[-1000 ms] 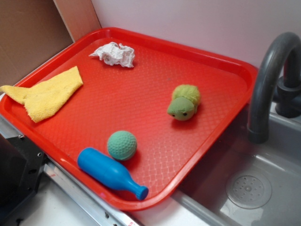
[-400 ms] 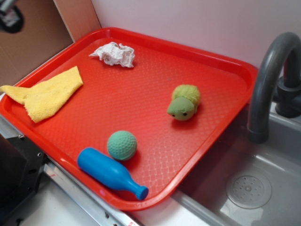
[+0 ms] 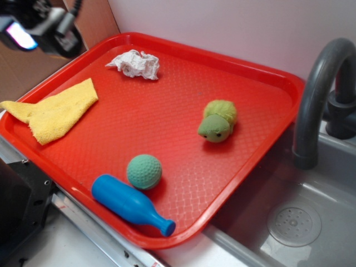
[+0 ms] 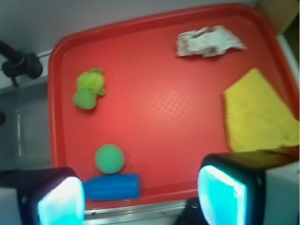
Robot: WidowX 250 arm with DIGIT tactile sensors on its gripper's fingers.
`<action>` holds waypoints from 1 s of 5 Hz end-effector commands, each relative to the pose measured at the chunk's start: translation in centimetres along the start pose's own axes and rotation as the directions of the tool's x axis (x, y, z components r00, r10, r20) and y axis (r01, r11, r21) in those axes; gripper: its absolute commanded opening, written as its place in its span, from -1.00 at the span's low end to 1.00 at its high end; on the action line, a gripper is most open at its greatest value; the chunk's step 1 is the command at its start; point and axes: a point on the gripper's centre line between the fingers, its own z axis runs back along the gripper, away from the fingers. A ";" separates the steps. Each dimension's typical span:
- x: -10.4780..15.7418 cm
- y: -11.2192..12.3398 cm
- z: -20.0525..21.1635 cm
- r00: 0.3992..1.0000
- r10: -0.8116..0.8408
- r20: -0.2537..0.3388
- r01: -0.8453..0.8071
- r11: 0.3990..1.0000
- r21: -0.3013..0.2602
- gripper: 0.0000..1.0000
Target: Grab the green ball.
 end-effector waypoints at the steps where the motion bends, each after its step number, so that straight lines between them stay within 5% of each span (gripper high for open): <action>1: 0.2 -1.6 -3.7 0.994 -0.067 -0.086 0.064 0.997 -0.035 1.00; 5: -1.6 -3.3 -11.4 0.960 -0.145 -0.238 0.135 0.989 -0.058 1.00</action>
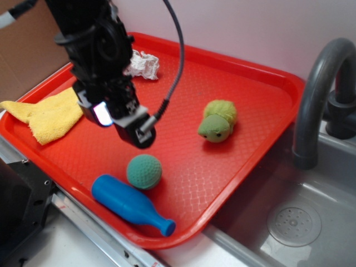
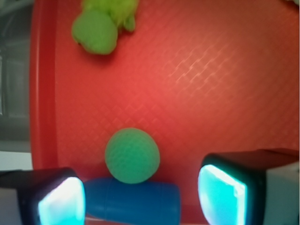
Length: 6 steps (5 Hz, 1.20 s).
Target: Grab the green ball.
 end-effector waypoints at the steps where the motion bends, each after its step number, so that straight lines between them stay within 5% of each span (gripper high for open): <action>1: -0.4 -1.1 -2.8 0.998 -0.039 -0.050 0.040 0.999 0.022 1.00; 5: -0.6 0.0 -7.0 0.989 0.043 -0.141 -0.029 0.995 0.095 1.00; 6: -0.6 -0.2 -7.1 0.990 0.037 -0.133 -0.024 0.995 0.101 -1.00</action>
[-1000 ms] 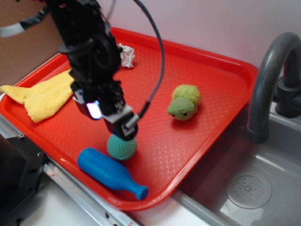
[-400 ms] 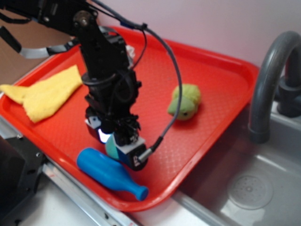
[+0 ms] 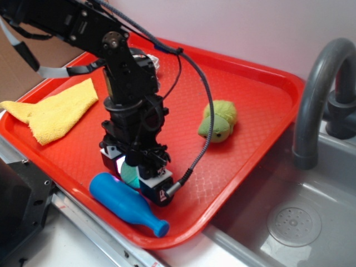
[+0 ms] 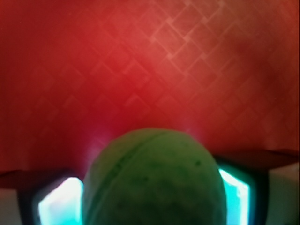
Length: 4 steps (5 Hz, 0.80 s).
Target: Grab the green ball.
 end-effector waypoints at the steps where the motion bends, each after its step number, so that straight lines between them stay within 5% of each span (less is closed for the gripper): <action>1: -0.3 -0.7 0.4 0.999 -0.005 0.040 0.004 1.000 0.004 -1.00; 2: -0.5 0.0 3.5 0.991 0.067 0.118 -0.064 0.998 -0.023 -1.00; 3: -0.7 1.3 6.3 0.971 0.167 0.171 -0.172 0.985 0.016 -1.00; 4: -1.9 3.4 10.9 0.931 0.251 0.266 -0.250 0.968 -0.037 -1.00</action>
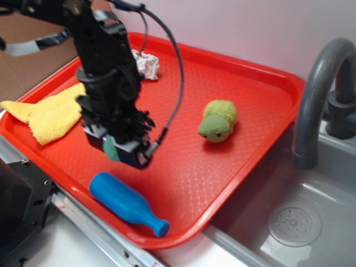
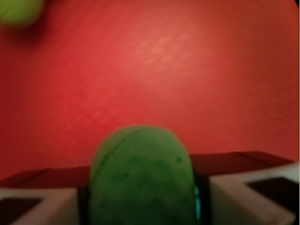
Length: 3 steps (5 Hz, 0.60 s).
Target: Grab the green ball.
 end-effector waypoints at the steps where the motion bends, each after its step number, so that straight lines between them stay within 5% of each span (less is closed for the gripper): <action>1: -2.0 3.8 9.3 0.954 0.198 0.226 -0.176 0.978 -0.113 -1.00; 2: -4.0 5.4 11.4 0.916 0.257 0.309 -0.230 0.965 -0.123 -1.00; 3: -4.5 6.1 11.8 0.897 0.292 0.332 -0.259 0.955 -0.141 -1.00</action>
